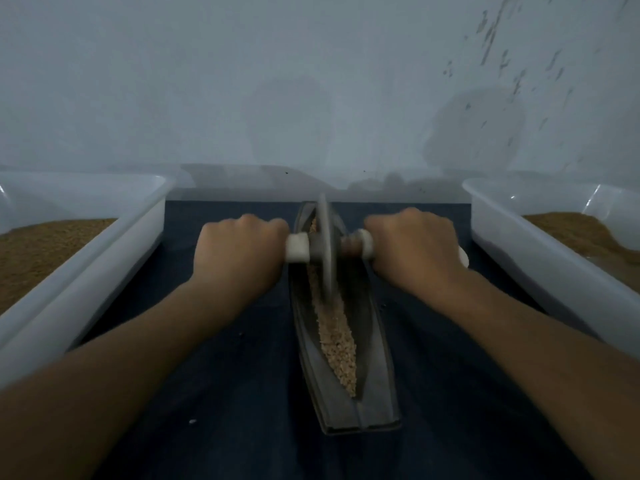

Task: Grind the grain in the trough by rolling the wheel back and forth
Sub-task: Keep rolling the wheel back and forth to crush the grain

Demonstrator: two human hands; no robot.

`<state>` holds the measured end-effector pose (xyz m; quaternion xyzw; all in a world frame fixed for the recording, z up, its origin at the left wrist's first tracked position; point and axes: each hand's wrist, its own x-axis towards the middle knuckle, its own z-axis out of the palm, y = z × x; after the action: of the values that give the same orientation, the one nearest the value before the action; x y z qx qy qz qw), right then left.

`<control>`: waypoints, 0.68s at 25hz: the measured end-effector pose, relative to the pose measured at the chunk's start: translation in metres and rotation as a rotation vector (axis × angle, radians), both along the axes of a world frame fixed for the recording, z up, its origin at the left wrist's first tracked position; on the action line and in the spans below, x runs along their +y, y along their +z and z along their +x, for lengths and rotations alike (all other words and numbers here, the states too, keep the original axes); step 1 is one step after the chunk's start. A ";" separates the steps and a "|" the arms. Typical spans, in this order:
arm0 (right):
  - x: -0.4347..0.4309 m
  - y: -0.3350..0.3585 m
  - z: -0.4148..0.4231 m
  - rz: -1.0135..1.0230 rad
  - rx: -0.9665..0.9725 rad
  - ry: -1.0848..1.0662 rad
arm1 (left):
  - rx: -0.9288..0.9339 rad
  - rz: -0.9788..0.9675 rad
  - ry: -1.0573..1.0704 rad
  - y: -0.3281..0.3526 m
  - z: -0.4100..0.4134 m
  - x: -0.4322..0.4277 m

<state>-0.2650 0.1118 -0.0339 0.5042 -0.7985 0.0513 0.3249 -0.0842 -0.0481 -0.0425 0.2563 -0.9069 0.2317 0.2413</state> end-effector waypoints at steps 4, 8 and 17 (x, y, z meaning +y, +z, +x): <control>-0.033 0.019 -0.008 0.101 -0.078 -0.082 | 0.005 0.139 0.057 0.011 -0.023 -0.018; 0.019 -0.004 0.013 -0.003 0.037 0.022 | 0.052 -0.038 -0.064 -0.003 0.017 0.016; -0.023 0.006 -0.012 0.050 -0.173 -0.031 | -0.037 0.014 0.066 0.016 -0.021 -0.005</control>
<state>-0.2768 0.0886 -0.0284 0.4933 -0.8324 0.0693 0.2429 -0.1050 -0.0528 -0.0264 0.2833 -0.9039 0.2378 0.2150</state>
